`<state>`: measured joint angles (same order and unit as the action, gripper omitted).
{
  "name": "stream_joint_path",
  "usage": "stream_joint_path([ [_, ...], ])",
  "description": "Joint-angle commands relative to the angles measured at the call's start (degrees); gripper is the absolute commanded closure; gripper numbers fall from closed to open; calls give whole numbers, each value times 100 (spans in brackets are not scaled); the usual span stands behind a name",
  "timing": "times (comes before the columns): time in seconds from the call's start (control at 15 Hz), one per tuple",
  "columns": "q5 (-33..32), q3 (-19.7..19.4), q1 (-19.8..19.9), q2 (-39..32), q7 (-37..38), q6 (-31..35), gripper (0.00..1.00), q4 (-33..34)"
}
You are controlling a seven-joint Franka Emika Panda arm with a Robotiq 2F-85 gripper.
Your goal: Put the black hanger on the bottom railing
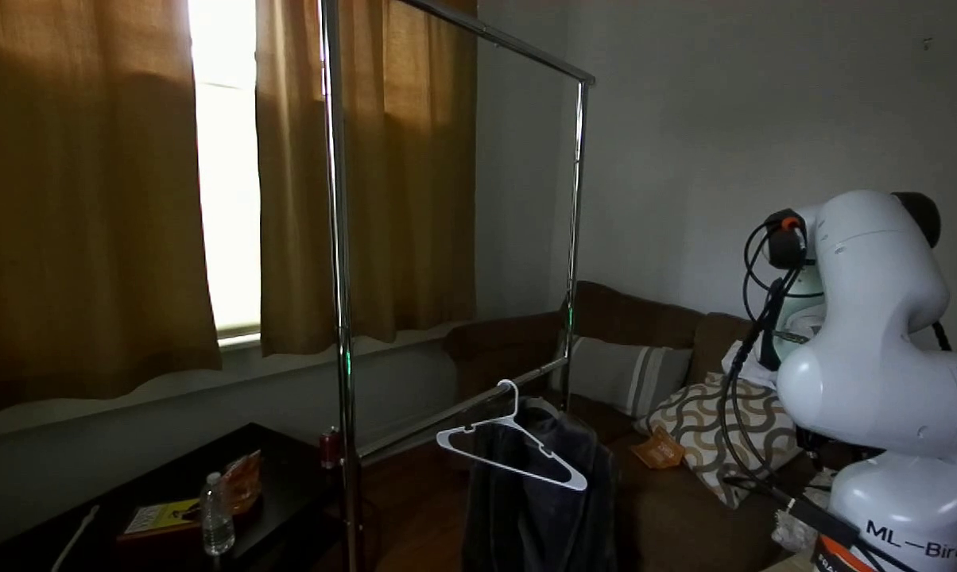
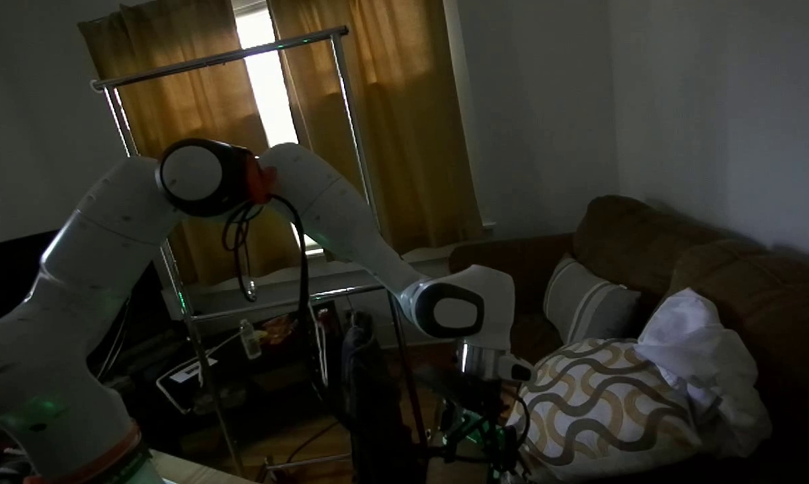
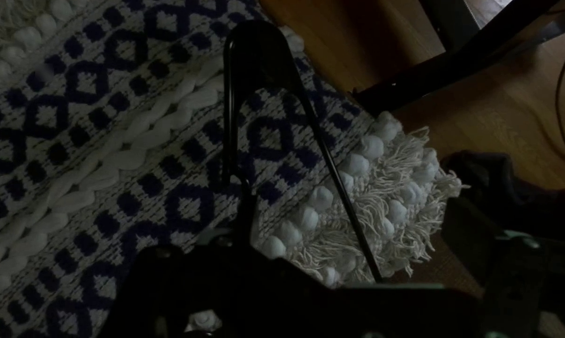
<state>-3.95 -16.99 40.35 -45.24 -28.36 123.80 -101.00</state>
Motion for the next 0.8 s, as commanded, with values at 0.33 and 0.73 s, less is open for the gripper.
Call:
stream_joint_path([
  [0.33, 120, 158, 502, -759, 258, 34, 0, 890],
  [0.73, 232, 447, 975, -1296, 313, 567, 0, 1436],
])
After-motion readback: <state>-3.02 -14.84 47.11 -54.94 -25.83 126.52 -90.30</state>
